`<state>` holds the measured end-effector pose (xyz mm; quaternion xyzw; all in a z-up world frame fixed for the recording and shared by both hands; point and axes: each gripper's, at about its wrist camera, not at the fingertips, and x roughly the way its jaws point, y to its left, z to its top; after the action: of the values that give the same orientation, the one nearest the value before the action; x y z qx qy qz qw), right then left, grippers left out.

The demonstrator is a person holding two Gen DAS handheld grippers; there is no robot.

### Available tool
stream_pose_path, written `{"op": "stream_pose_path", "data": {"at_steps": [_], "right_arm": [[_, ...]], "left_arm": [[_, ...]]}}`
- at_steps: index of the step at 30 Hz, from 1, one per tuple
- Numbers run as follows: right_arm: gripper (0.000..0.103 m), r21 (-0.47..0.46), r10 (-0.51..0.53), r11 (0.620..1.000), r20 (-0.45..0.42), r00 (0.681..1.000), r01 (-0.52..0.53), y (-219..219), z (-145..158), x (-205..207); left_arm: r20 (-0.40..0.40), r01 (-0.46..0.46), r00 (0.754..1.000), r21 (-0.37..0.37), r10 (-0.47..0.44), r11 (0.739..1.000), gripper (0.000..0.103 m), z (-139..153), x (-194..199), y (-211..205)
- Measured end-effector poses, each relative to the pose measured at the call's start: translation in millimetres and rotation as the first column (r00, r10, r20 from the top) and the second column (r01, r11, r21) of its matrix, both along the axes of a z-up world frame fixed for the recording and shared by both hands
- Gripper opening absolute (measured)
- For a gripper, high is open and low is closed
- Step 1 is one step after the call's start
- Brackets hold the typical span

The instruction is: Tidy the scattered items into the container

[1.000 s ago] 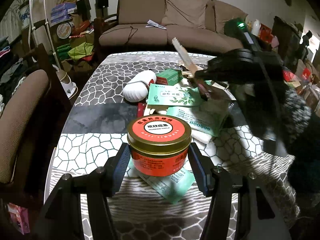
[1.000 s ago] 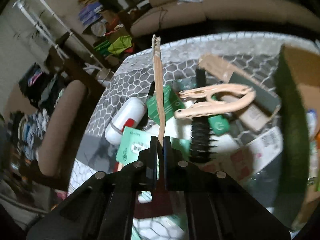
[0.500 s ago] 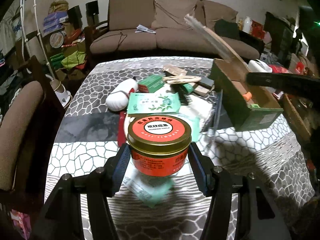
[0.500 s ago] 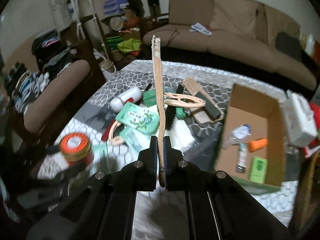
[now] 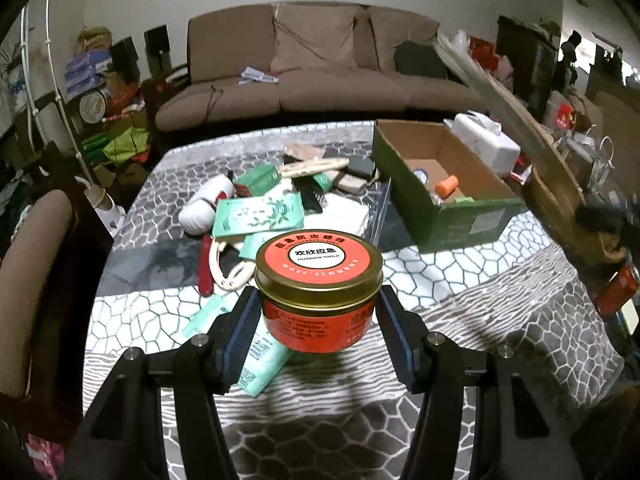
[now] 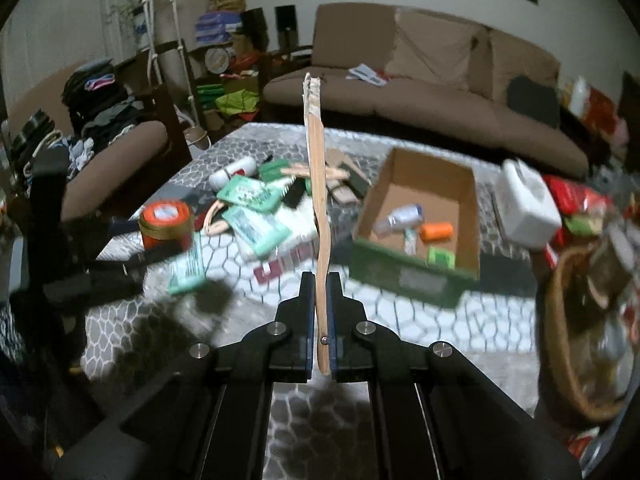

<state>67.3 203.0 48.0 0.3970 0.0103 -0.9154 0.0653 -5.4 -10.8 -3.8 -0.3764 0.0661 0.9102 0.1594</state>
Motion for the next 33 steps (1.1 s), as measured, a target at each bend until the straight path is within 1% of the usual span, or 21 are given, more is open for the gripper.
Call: {"op": "stream_pose_path", "data": {"at_steps": [4,7,11,13,15,18,20,22,24,26,27,31,33], "right_arm": [[0.006,0.038,-0.023,0.999,0.025,0.999,0.022,14,-14,21],[0.006,0.022,-0.038,0.999,0.041,0.998,0.037,23,-17,29],[0.005,0.009,-0.027,1.000,0.041,0.999,0.027,28,-19,36],[0.003,0.002,-0.012,1.000,0.046,0.999,0.012,26,-21,36],[0.003,-0.001,0.006,1.000,0.040,0.999,-0.006,25,-22,36],[0.003,-0.008,0.010,1.000,0.028,1.000,-0.010,29,-25,30],[0.003,-0.026,-0.008,1.000,0.039,0.999,0.009,39,-31,21],[0.004,-0.071,-0.025,0.997,0.070,0.997,0.029,52,-41,11],[0.007,-0.108,-0.032,0.993,0.102,0.994,0.043,62,-52,3],[0.011,-0.106,-0.039,0.993,0.130,0.991,0.053,66,-63,-2],[0.016,-0.101,-0.043,0.993,0.146,0.988,0.058,68,-67,-4],[0.016,-0.099,-0.039,0.993,0.180,0.983,0.057,72,-78,-7],[0.016,-0.100,-0.036,0.993,0.196,0.980,0.056,72,-81,-8]], "left_arm": [[0.002,0.009,1.000,0.014,-0.009,1.000,0.059,1,-1,0],[0.041,0.038,0.998,0.027,-0.039,0.999,0.059,0,3,7],[0.057,0.121,0.991,-0.032,-0.119,0.992,0.059,-6,21,44],[0.057,0.150,0.988,-0.046,-0.147,0.988,0.059,-6,29,60],[0.045,0.181,0.983,-0.077,-0.178,0.981,0.059,-3,36,75],[0.007,0.202,0.979,-0.104,-0.202,0.974,0.060,4,45,93],[0.016,0.230,0.973,-0.115,-0.230,0.966,0.060,1,44,104],[0.052,0.242,0.970,-0.111,-0.238,0.964,0.060,-9,37,108],[0.079,0.246,0.968,-0.136,-0.237,0.960,0.060,-17,32,109],[0.077,0.256,0.966,-0.140,-0.247,0.957,0.060,-19,31,108],[0.082,0.257,0.965,-0.133,-0.248,0.957,0.060,-20,29,107],[0.093,0.242,0.968,-0.123,-0.232,0.962,0.060,-26,23,101],[0.104,0.239,0.969,-0.129,-0.226,0.962,0.060,-30,19,99]]}}
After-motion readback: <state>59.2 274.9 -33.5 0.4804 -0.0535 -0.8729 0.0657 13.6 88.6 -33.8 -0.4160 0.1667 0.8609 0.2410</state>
